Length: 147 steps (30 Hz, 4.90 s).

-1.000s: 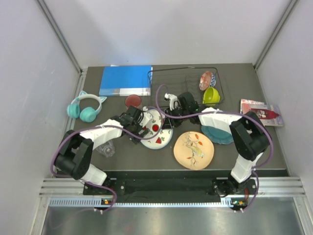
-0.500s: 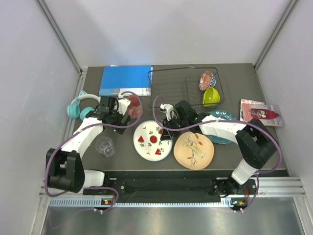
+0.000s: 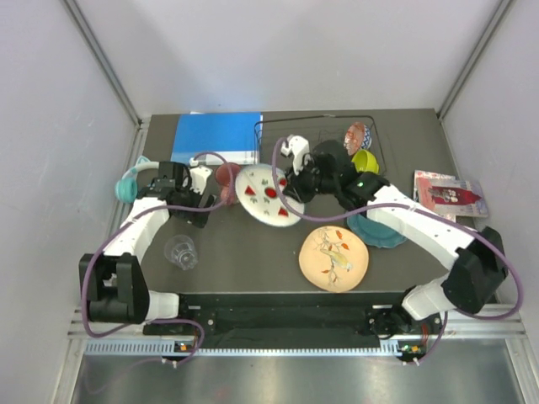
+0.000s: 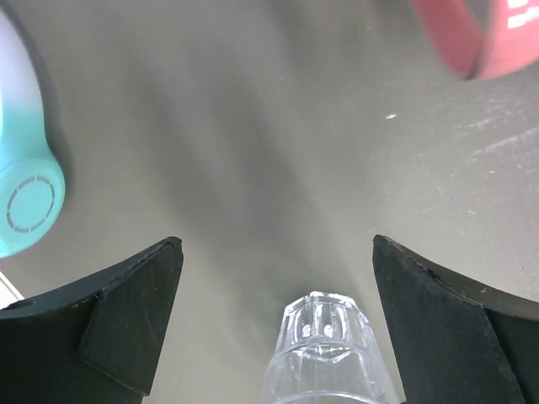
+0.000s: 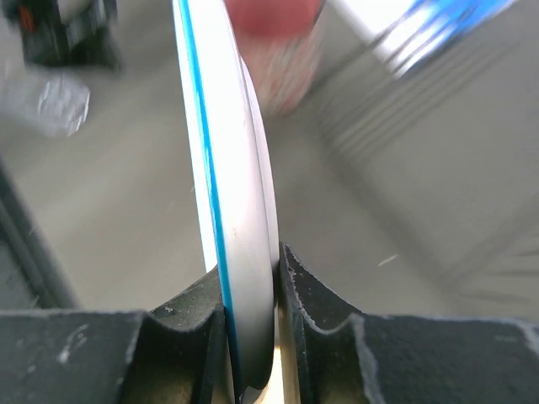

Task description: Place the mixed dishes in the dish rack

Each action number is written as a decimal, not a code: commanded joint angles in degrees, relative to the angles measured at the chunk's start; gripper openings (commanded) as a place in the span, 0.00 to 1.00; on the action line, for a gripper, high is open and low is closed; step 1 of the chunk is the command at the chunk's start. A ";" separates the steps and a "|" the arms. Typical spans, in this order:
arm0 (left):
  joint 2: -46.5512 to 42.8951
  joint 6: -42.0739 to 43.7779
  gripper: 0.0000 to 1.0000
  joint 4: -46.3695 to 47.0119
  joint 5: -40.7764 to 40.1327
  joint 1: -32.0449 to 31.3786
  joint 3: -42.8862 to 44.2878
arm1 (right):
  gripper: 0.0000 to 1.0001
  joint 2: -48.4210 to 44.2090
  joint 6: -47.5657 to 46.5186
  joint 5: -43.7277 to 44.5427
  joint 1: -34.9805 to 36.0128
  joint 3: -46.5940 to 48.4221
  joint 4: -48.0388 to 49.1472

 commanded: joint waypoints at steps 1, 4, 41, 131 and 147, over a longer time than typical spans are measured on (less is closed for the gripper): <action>0.61 -0.99 0.99 -0.99 2.92 3.18 2.09 | 0.00 -7.47 -8.19 7.61 0.10 13.04 3.46; 1.05 -1.08 0.99 0.15 3.62 5.81 2.27 | 0.00 -8.01 -12.93 12.18 -0.25 17.71 2.93; 18.63 -9.52 0.99 2.88 17.95 23.13 12.29 | 0.00 10.27 -75.61 30.65 -14.13 14.39 19.54; 10.54 18.60 0.99 -3.01 3.98 -31.19 19.94 | 1.00 -29.20 52.79 24.68 -14.83 -33.06 -27.75; 16.08 25.54 0.99 9.01 2.74 -35.32 9.31 | 0.97 -15.13 47.09 12.55 -17.83 -40.36 -5.78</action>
